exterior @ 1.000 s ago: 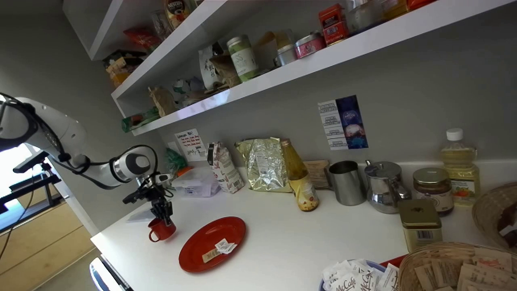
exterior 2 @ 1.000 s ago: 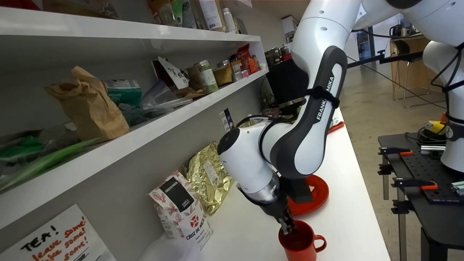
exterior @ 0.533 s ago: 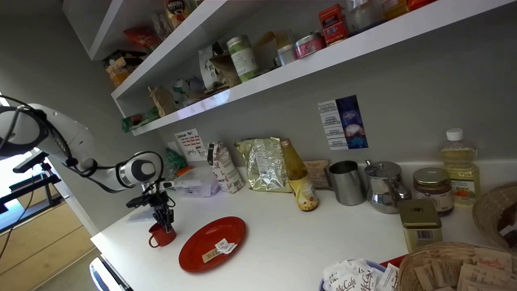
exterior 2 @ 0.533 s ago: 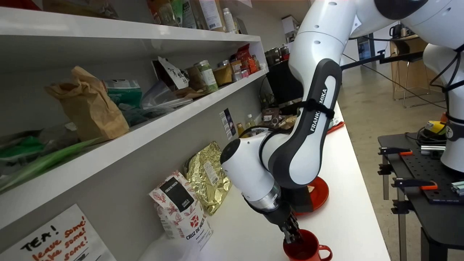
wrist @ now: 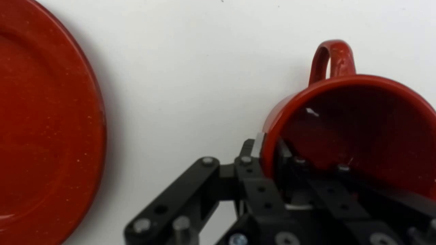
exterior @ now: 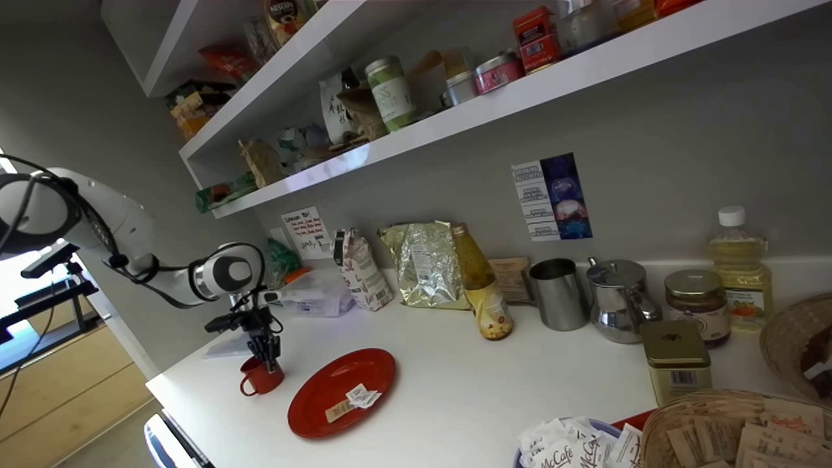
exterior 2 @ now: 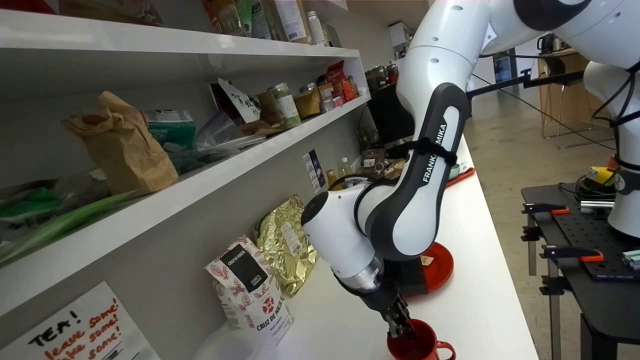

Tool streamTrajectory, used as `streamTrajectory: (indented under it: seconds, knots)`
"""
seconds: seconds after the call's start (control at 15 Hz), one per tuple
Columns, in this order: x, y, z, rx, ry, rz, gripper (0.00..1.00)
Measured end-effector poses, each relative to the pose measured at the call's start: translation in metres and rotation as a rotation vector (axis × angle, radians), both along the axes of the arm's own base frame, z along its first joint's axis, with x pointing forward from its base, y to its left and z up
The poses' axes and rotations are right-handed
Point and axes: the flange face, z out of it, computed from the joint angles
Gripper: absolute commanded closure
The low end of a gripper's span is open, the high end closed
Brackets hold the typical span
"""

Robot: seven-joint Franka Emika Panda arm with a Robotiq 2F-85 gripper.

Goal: Remove the orange cup from the orange plate and put it on the counter

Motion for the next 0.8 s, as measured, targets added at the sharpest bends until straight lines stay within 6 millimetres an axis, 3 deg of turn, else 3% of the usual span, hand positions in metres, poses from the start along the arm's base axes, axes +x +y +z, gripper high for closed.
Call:
streamTrajectory:
  seconds: [0.53,0.6,0.67,0.8]
  knots:
    - [0.0004,0.0002,0.0000,0.001,-0.001,0.000,0.93]
    - [0.0004,0.0002,0.0000,0.001,-0.001,0.000,0.68]
    - [0.0004,0.0002,0.0000,0.001,-0.001,0.000,0.67]
    - [-0.0001,0.0012,0.0005,0.002,-0.003,0.001,0.54]
